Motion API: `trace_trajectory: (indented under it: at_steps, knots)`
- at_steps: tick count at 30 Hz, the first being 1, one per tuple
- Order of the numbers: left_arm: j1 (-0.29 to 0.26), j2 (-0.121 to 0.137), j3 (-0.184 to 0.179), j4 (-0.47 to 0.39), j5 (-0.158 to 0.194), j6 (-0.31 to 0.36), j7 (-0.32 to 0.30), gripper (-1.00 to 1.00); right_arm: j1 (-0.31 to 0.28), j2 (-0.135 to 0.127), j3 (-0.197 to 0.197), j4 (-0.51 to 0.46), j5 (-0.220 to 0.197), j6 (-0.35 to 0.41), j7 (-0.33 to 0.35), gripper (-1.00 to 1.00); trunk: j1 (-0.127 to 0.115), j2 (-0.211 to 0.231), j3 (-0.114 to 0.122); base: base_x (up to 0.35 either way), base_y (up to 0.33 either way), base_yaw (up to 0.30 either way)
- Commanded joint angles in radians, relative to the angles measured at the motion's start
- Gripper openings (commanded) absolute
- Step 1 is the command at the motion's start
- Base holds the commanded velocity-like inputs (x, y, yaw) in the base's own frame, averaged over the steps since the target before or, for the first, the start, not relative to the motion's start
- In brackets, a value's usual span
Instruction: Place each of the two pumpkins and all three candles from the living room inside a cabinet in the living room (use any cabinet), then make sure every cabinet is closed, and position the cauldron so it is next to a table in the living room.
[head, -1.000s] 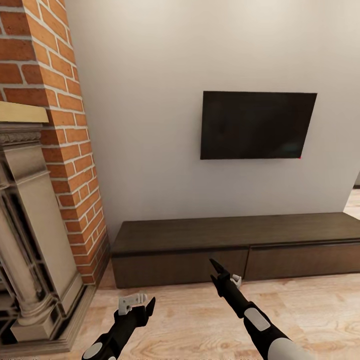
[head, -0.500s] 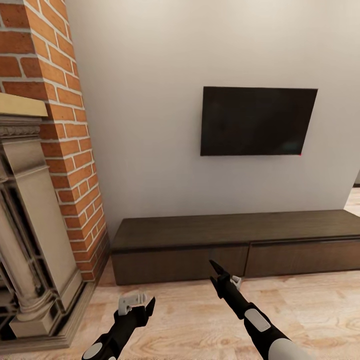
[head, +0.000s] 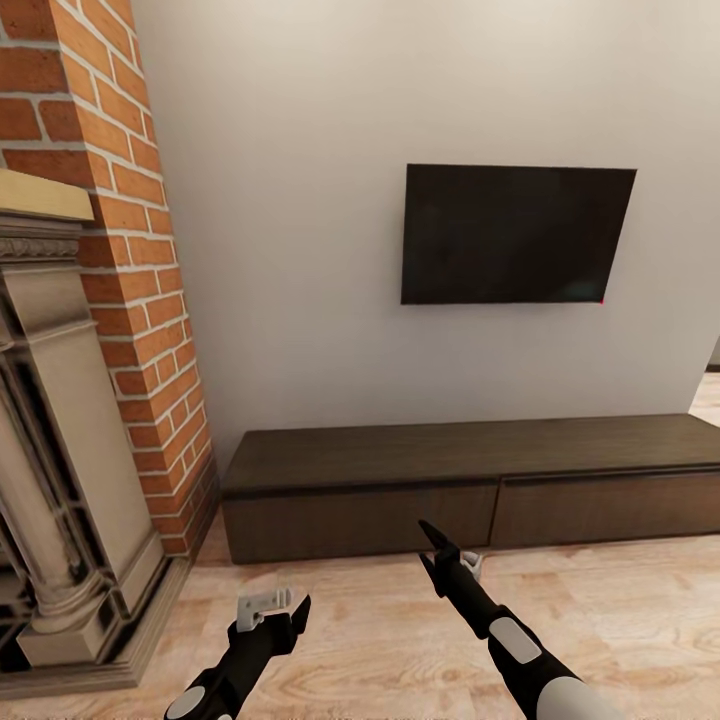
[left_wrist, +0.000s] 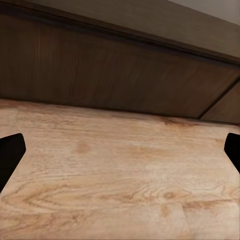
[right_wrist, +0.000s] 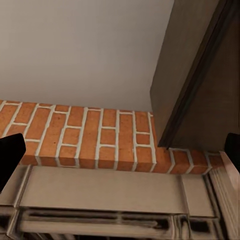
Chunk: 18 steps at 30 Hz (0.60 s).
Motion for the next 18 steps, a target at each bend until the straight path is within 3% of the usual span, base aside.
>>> trace_trajectory:
  at_steps: [1, 13, 18]
  knots:
    - [-0.001, 0.001, -0.003, -0.001, 0.010, 0.003, 0.009, 1.00, -0.001, 0.000, -0.002, 0.000, -0.008, 0.009, 0.001, 1.00, 0.004, -0.008, -0.004, 0.000, 0.000, 0.000]
    - [-0.001, 0.001, -0.004, 0.002, 0.010, 0.003, 0.010, 1.00, -0.001, 0.000, -0.002, 0.002, -0.008, 0.009, -0.001, 1.00, 0.050, -0.092, -0.042, 0.000, 0.000, 0.000]
    - [-0.001, 0.001, -0.005, 0.002, 0.010, 0.003, 0.011, 1.00, -0.001, 0.000, -0.003, 0.019, -0.009, 0.010, -0.032, 1.00, 0.069, -0.127, -0.058, 0.000, 0.000, 0.000]
